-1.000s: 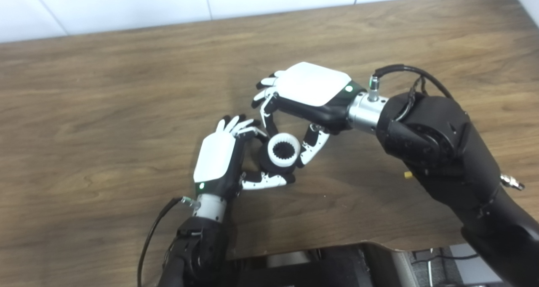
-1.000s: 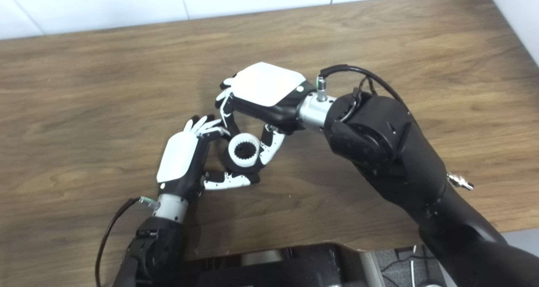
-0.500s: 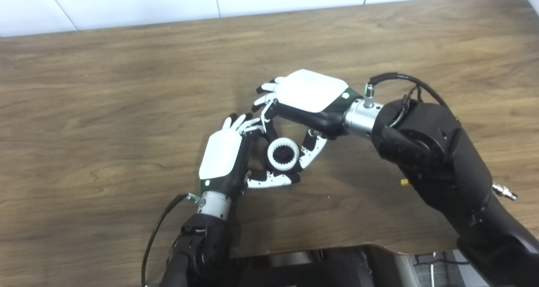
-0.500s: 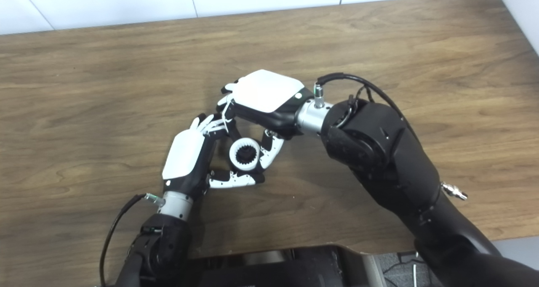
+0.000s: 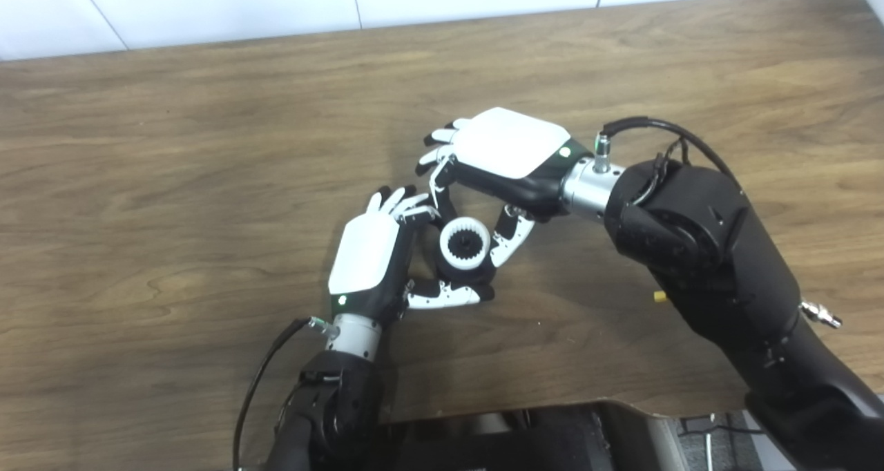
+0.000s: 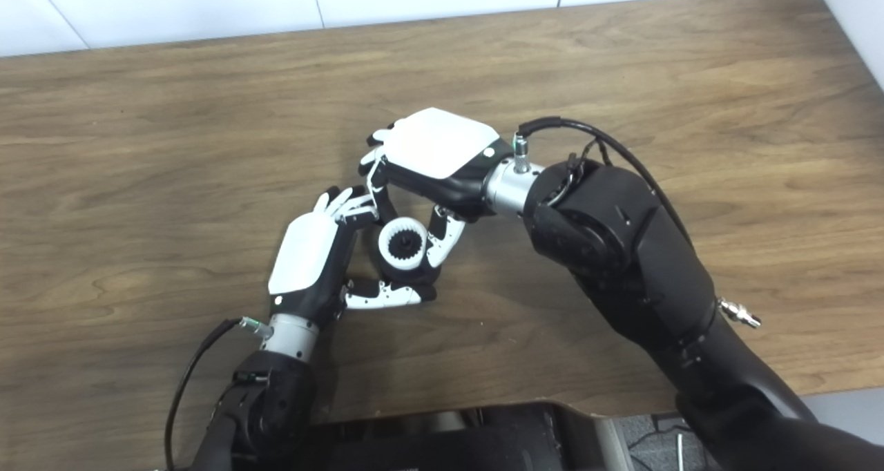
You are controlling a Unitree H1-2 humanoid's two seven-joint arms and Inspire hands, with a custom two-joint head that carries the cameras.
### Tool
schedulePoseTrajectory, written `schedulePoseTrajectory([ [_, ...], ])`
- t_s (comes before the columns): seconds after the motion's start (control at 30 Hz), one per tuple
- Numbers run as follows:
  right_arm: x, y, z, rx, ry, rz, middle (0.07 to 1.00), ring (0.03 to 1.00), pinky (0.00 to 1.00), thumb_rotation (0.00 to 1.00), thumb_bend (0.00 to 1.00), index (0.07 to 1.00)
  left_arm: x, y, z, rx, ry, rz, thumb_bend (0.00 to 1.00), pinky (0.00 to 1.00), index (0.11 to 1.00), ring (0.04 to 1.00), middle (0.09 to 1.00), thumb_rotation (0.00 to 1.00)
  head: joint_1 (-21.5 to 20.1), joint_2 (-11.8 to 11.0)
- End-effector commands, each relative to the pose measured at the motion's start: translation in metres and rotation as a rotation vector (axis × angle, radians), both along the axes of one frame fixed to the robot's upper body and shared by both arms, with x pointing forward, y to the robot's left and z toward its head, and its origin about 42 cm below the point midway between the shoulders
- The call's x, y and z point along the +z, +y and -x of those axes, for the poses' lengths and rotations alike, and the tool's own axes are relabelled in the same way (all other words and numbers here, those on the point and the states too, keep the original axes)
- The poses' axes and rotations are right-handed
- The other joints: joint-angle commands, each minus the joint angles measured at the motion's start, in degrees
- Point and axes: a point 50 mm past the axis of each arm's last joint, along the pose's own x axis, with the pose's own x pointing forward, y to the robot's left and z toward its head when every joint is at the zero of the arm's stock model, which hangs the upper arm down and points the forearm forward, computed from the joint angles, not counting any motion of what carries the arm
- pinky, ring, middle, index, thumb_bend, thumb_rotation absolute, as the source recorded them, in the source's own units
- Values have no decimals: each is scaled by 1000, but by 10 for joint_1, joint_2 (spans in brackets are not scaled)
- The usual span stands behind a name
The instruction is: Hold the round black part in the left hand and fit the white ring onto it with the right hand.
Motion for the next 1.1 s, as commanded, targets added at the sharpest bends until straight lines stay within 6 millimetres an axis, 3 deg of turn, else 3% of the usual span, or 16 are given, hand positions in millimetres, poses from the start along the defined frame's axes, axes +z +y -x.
schedulePoseTrajectory([
  [0.0,12,0,-4,5,-68,-22,853,948,951,140,525,484,15,-3,-2,-11,-58,16,510,996,489,920,822,56,-1,0],
  [1.07,3,2,0,28,-41,-15,864,955,968,141,526,485,17,-7,-3,-9,-57,25,510,1000,489,922,823,53,0,1],
])
